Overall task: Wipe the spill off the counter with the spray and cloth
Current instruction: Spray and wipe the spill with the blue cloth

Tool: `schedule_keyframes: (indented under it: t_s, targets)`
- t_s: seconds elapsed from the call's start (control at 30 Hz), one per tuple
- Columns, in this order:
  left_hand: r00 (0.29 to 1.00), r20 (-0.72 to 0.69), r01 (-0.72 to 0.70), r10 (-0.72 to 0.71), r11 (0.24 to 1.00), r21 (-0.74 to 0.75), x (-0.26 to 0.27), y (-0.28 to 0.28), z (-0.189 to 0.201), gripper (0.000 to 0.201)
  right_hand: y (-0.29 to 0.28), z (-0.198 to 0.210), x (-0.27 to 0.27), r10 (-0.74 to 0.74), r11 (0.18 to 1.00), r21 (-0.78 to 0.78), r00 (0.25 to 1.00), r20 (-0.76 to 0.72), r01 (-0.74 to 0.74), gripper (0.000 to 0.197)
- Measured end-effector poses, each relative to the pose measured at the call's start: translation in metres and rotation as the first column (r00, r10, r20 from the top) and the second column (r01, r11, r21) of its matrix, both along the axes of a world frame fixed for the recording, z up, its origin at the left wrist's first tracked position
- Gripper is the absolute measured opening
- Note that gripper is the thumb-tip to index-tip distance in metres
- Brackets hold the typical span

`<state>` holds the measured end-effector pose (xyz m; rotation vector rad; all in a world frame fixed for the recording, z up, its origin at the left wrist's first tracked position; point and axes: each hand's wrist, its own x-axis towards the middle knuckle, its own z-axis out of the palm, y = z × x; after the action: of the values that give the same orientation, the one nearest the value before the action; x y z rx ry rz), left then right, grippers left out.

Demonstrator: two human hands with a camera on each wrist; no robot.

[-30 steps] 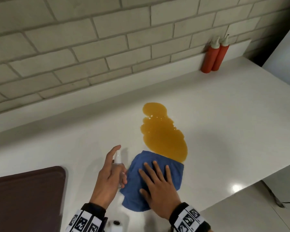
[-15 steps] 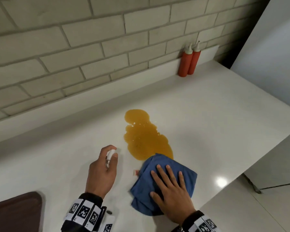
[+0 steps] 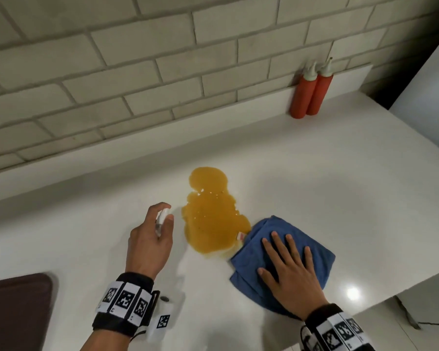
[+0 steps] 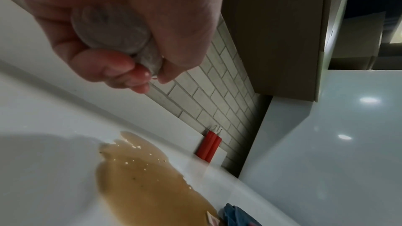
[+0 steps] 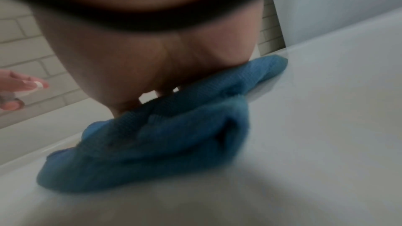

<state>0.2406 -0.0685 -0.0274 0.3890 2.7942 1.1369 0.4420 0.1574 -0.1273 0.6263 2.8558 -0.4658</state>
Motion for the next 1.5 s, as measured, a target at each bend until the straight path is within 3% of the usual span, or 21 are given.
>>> schedule_keyframes:
  t_s: [0.43,0.6,0.93,1.1,1.3,1.43,1.5]
  targets:
    - [0.991,0.094,-0.092,0.091,0.996,0.006,0.004,0.006,-0.011,0.029,0.068,0.009,-0.136,0.266,0.962,0.023,0.955,0.129,-0.271,0.088]
    - [0.987,0.108,-0.124,0.121,0.992,0.016,0.001,0.004,-0.015,0.030,0.077,0.018,-0.189,0.351,0.933,0.011,0.919,0.179,-0.359,0.072]
    - [0.980,0.143,-0.149,0.141,0.987,0.052,-0.012,-0.004,-0.022,0.029,0.053,0.041,-0.272,0.364,0.931,-0.067,0.905,0.222,-0.358,0.073]
    - [0.982,0.138,-0.141,0.131,0.988,0.062,-0.022,-0.004,-0.025,0.031,0.027,0.042,-0.291,0.373,0.926,-0.124,0.910,0.180,-0.355,0.080]
    - [0.982,0.142,-0.139,0.128,0.988,0.071,-0.029,-0.006,-0.029,0.031,0.002,0.029,-0.282,0.480,0.877,-0.086,0.872,0.097,-0.473,0.078]
    - [0.981,0.146,-0.139,0.126,0.987,0.080,-0.029,-0.008,-0.031,0.031,-0.013,0.029,-0.259,0.597,0.798,-0.149,0.800,0.055,-0.584,0.069]
    - [0.982,0.141,-0.135,0.122,0.987,0.085,-0.028,-0.011,-0.031,0.032,-0.013,0.030,-0.250,0.585,0.796,-0.199,0.811,0.010,-0.572,0.060]
